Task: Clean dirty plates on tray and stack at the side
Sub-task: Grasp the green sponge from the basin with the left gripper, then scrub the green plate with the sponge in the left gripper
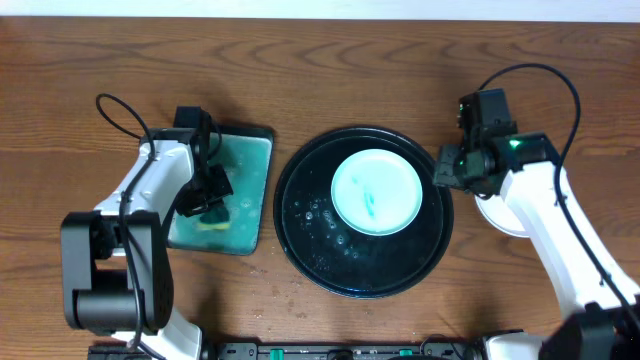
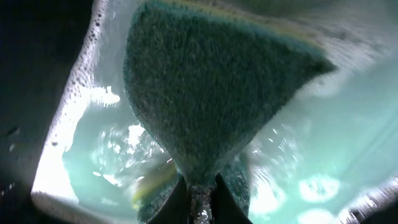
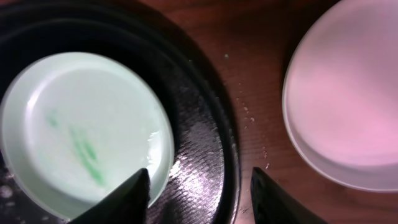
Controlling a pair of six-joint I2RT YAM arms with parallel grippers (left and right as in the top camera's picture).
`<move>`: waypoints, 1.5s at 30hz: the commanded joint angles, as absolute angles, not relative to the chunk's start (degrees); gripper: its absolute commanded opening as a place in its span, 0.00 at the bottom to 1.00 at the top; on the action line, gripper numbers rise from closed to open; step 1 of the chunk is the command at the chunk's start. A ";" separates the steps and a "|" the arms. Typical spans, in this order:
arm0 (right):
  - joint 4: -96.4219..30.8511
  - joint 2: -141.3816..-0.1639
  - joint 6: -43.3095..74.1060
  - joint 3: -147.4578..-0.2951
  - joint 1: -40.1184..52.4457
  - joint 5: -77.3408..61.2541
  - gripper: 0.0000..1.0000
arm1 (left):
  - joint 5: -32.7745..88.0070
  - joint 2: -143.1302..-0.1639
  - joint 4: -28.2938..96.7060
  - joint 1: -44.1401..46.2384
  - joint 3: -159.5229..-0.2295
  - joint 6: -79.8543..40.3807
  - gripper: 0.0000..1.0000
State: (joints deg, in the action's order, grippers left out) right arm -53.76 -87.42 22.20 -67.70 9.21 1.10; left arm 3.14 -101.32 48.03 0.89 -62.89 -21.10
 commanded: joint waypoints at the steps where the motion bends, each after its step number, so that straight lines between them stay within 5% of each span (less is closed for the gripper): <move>1: -53.36 -89.73 16.95 -67.24 7.38 -6.02 0.47 | 5.17 -96.62 49.47 0.67 -64.64 -19.03 0.07; 7: -52.62 -92.53 2.94 -67.24 7.22 -14.85 0.51 | 5.65 -91.96 50.85 0.73 -64.64 -18.15 0.07; 15: -48.86 -101.75 2.57 -67.22 7.27 -14.55 0.48 | 12.64 -87.20 51.42 0.73 -64.64 -14.59 0.07; 19: -47.40 -106.91 2.70 -67.22 7.29 -19.22 0.25 | 12.64 -82.54 51.96 0.73 -64.64 -14.59 0.07; 26: -48.31 -111.79 3.33 -67.22 9.50 -20.47 0.06 | 17.69 -75.42 51.75 1.87 -64.64 -14.83 0.07; 45: -50.33 -111.22 10.63 -67.22 18.09 -18.79 0.01 | 20.51 -97.45 25.76 32.82 -63.86 -40.45 0.07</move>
